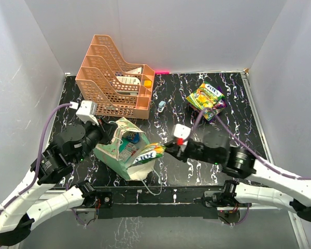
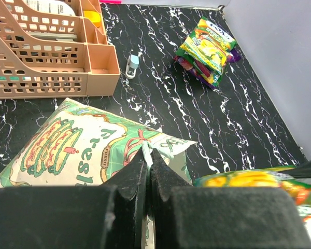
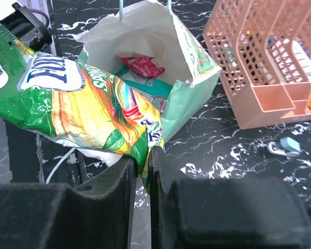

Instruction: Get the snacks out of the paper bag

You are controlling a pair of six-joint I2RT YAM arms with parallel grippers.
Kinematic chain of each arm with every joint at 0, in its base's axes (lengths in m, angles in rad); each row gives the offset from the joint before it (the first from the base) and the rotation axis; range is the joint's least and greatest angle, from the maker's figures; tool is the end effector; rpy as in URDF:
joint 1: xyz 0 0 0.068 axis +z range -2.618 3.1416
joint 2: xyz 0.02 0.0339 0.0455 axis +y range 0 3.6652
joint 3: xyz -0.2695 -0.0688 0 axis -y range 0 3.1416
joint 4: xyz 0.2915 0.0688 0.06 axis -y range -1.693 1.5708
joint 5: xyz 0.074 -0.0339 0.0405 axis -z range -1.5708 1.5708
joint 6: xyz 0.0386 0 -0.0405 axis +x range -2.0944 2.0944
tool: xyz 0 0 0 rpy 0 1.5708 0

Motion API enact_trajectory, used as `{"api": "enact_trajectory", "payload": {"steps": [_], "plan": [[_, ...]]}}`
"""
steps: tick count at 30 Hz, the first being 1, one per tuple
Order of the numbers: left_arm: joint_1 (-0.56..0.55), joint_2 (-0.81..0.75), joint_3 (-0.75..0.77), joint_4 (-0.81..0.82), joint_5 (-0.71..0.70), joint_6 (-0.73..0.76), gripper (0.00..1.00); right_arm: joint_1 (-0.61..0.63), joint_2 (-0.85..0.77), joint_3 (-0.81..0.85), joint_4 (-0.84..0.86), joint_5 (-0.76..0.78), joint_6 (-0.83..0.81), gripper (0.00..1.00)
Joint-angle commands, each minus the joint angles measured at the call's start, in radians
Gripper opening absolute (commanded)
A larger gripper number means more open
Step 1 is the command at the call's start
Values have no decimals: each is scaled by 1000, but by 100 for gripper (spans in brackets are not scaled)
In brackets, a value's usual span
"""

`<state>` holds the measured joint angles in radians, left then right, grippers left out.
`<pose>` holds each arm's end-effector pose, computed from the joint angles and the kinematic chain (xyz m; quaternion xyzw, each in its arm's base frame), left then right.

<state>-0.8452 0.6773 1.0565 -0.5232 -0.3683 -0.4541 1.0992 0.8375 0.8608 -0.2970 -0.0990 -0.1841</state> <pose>0.1215 -0.1160 0.4303 0.0269 0.7525 -0.2789 0.5960 0.1047 0.2136 0.3501 -0.5004 0.6198 0.3019 0.5238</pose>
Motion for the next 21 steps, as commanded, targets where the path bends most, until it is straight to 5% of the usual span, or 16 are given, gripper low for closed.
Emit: {"api": "enact_trajectory", "payload": {"steps": [1, 6, 12, 16, 21], "plan": [[3, 12, 0, 21, -32, -16, 0, 2, -137, 82, -109, 131, 47, 7], [3, 22, -2, 28, -23, -21, 0, 2, -203, 79, -71, 629, 189, 7], [3, 34, 8, 33, -12, -21, 0, 0, -37, 37, -79, 1162, 314, 7], [3, 36, 16, 24, -11, -21, 0, -87, 145, 26, -88, 1253, 296, 7], [3, 23, 25, 14, -19, -15, 0, -389, 221, 49, -120, 1097, 370, 7]]}}
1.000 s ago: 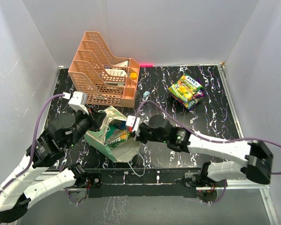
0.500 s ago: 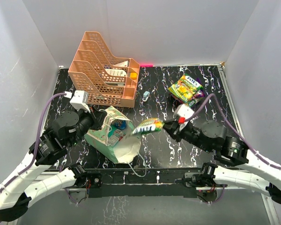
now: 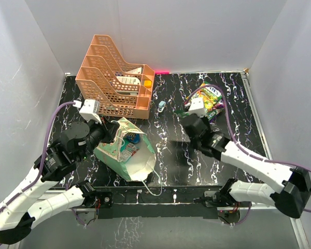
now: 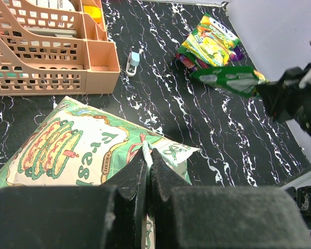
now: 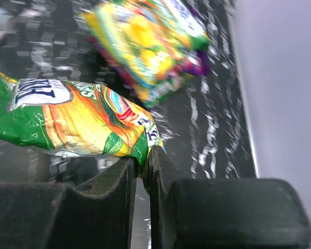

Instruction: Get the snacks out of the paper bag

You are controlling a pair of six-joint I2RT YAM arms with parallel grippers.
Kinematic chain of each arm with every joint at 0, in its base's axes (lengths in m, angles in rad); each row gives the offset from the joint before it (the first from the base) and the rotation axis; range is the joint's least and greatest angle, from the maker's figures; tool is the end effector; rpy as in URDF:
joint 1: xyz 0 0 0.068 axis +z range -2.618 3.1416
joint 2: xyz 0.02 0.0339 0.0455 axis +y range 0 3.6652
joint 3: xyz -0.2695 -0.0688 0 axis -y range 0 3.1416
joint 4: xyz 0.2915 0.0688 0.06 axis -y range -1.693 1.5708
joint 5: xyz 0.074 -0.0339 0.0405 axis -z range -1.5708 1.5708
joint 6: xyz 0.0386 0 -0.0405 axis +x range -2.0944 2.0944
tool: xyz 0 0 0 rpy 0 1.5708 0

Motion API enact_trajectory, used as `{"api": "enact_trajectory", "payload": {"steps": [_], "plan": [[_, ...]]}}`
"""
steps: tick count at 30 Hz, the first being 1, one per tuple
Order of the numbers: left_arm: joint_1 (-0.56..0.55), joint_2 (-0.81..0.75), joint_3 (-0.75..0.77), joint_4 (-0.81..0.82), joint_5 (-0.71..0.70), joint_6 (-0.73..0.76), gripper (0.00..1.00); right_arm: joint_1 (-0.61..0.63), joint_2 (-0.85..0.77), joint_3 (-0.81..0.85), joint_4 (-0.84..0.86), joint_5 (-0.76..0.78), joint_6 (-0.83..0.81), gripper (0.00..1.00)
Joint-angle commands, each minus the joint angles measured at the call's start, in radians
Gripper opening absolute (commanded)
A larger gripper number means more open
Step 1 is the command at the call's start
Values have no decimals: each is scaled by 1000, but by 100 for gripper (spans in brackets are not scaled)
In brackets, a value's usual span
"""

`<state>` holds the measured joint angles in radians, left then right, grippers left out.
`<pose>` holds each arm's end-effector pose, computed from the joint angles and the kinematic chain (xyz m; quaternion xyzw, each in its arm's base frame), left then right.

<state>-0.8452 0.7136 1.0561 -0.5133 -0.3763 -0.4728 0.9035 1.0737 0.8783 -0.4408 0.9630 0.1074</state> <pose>0.1294 -0.1245 0.4256 0.0207 0.7607 -0.2744 0.5879 0.1897 0.1896 0.2956 -0.1144 0.8103 -0.1684 0.5495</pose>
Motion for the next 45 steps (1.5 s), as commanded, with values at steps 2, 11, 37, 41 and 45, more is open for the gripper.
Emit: {"api": "enact_trajectory", "payload": {"steps": [2, 11, 37, 41, 45], "plan": [[3, -18, 31, -4, -14, 6, 0, -280, -34, 31, 25, 28, 87, 7], [3, -22, 28, -2, -16, 17, 0, -500, -175, -45, 105, 42, 24, 7], [4, -70, -2, 25, 37, 36, 0, -772, 334, -138, 81, -256, 318, 21], [3, -72, 10, 11, 28, 43, 0, -772, 183, -171, 71, -458, 347, 35], [3, -62, 22, 6, 27, 51, 0, -773, -42, -198, 55, -557, 373, 68]]}}
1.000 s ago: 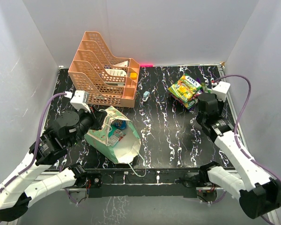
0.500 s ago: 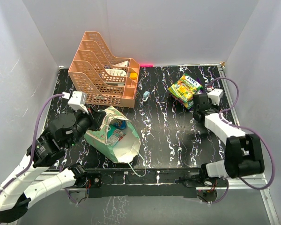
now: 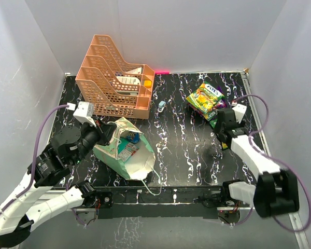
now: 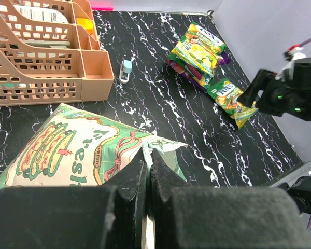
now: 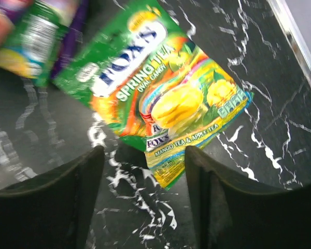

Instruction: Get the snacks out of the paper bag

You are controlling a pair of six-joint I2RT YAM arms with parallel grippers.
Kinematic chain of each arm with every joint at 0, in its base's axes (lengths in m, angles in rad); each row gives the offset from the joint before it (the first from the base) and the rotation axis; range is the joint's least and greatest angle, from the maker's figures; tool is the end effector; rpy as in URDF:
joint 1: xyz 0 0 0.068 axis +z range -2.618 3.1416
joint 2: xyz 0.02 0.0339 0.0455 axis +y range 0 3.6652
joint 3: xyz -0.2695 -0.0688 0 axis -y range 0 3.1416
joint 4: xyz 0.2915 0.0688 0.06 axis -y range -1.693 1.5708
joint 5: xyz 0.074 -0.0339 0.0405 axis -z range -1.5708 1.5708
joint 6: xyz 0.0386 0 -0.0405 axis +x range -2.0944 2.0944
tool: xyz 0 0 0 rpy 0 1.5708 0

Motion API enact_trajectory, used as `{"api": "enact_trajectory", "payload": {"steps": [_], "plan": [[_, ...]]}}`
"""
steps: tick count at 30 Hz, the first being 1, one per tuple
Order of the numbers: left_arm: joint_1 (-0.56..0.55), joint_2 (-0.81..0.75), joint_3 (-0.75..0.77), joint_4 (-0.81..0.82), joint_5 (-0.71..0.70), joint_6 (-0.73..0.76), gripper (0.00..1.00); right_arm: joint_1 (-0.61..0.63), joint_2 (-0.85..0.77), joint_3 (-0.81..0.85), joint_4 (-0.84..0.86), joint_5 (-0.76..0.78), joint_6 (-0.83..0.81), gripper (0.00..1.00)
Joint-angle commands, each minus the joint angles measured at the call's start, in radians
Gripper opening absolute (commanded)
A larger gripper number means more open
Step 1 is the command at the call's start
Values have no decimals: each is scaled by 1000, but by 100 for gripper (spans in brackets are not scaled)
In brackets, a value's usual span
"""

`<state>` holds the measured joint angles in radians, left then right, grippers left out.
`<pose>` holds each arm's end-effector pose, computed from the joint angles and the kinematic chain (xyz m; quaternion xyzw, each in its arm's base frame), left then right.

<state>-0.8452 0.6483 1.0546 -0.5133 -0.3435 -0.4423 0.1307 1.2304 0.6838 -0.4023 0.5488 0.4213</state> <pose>0.1152 -0.1103 0.4348 0.0348 0.7410 -0.2935 0.6030 0.2728 0.0156 0.1804 0.2147 0.8948 -0.1680 0.3537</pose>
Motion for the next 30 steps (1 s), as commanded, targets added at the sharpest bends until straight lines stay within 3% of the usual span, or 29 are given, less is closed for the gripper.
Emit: {"api": "enact_trajectory", "payload": {"steps": [1, 3, 5, 8, 11, 14, 18, 23, 28, 30], "plan": [[3, 8, 25, 5, -6, 20, 0, 0, -247, -3, 17, -147, 51, 74], [3, 17, 25, 8, -1, 19, 0, 0, -325, 6, 30, -164, 1, 81], [3, 24, 21, 16, 3, 16, 0, -1, -381, 16, 67, -263, -100, 82], [3, 36, 18, 26, 8, 14, 0, 1, -445, 22, 131, -643, -282, 80], [3, 46, 18, 27, 9, 11, 0, 16, -516, -24, 253, -968, -323, 77], [3, 50, 12, 29, 8, 5, 0, 69, -606, -104, 451, -1181, -357, 72], [3, 55, 4, 28, 10, -5, 0, 211, -656, -156, 577, -1311, -446, 71], [3, 67, 8, 26, 7, -6, 0, 486, -538, -94, 517, -1210, -659, 68], [3, 76, 14, 21, 5, -5, 0, 887, -328, -12, 489, -864, -950, 71], [3, 76, 12, 18, 6, -7, 0, 993, -212, 29, 493, -774, -1041, 71]]}}
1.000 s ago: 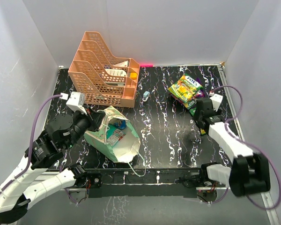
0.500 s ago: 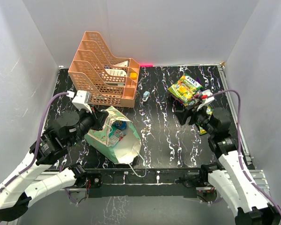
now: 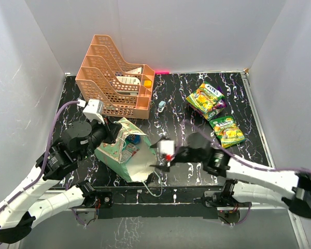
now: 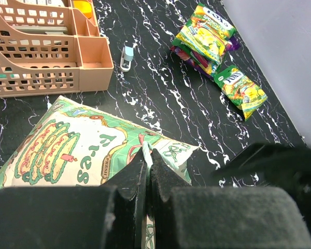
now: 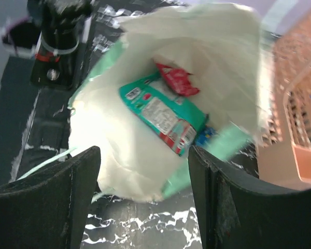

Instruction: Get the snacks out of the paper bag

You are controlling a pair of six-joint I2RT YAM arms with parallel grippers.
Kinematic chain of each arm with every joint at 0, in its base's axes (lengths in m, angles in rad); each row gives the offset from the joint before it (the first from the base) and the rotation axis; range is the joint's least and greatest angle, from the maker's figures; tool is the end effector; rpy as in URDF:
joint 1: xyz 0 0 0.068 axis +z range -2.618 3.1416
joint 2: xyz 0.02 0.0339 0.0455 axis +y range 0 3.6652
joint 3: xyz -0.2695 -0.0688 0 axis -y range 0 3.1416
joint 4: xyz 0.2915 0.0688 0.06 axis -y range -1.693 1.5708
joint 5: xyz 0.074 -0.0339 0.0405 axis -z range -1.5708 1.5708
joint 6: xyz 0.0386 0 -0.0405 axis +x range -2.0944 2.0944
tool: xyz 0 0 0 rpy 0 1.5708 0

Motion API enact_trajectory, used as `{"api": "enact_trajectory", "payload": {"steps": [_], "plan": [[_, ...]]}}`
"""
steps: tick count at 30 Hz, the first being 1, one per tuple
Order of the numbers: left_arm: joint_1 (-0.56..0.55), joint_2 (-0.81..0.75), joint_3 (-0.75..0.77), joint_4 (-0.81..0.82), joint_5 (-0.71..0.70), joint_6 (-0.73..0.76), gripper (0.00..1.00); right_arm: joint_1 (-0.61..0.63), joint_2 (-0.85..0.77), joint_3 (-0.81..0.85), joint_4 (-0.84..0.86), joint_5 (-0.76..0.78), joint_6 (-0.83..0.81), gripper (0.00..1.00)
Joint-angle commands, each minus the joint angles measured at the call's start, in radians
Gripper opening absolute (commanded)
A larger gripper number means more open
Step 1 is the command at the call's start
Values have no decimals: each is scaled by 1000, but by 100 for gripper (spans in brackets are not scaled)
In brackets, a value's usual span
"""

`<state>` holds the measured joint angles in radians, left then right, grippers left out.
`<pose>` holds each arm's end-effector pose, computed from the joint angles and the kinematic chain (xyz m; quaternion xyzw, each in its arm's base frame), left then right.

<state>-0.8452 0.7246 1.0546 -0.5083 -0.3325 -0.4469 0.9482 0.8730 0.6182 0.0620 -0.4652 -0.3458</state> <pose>0.1310 -0.1287 0.4238 0.0457 0.7627 -0.2794 0.5815 0.1320 0.2136 0.2838 -0.5697 0.5110 0.3534 0.5380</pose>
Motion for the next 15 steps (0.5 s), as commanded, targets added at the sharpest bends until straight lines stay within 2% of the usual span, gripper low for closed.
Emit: {"api": "enact_trajectory", "payload": {"steps": [1, 6, 12, 15], "plan": [[3, 0, 12, 12, -6, -3, 0, 205, 208, 120, 31, 264, -301, 71], [3, -6, 17, -5, -5, 1, 0, 222, 422, 175, 166, 304, -364, 71], [3, -33, 15, -9, 8, 16, 0, 228, 621, 246, 181, 360, -487, 62], [3, -45, 12, -1, 17, 23, 0, 228, 683, 260, 220, 359, -530, 61]]}}
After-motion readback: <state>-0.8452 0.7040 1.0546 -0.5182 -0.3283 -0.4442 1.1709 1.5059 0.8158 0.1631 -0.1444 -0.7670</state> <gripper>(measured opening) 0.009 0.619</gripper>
